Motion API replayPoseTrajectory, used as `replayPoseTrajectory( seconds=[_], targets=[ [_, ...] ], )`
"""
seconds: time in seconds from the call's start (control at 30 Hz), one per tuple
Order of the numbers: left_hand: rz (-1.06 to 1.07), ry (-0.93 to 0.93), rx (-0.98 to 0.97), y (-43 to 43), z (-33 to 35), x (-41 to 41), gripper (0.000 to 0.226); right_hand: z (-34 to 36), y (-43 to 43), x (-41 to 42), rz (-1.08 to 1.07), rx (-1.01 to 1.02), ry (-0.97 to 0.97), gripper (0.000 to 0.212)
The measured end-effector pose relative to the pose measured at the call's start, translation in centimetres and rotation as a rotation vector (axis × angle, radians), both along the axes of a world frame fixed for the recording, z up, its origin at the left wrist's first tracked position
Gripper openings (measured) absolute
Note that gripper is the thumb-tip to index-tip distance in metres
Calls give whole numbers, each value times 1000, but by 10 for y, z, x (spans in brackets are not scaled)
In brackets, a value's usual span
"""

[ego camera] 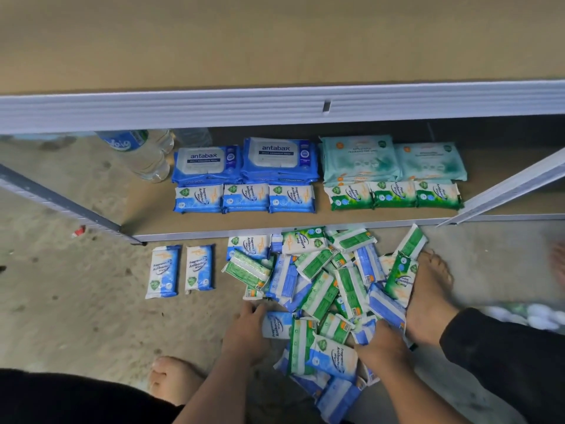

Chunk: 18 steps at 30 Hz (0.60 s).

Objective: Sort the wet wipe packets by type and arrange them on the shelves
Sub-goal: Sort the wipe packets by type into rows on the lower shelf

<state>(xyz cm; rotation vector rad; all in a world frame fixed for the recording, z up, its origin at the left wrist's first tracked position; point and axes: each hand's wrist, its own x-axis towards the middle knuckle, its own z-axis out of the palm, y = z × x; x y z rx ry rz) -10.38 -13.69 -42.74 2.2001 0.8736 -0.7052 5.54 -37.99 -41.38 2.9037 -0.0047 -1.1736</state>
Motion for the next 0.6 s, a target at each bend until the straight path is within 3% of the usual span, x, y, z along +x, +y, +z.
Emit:
replayPoseTrajectory(
  seconds=[0.17, 0.3, 0.4, 0.53, 0.6],
  targets=[
    [137, -94, -118, 5, 25, -3, 63, 33, 14, 2, 163, 53, 19, 33],
    [149, -127, -81, 4, 48, -8, 48, 61, 32, -5, 317, 119, -5, 36],
    [209, -185, -80, 6, 65, -16, 50, 84, 47, -15, 306, 210, 27, 31],
    [275, -294, -47, 6, 89, -28, 56, 103, 59, -32, 230, 365, 84, 55],
    [305, -338, -46, 8, 94, -32, 68, 111, 63, -42, 188, 429, 123, 56]
  ],
)
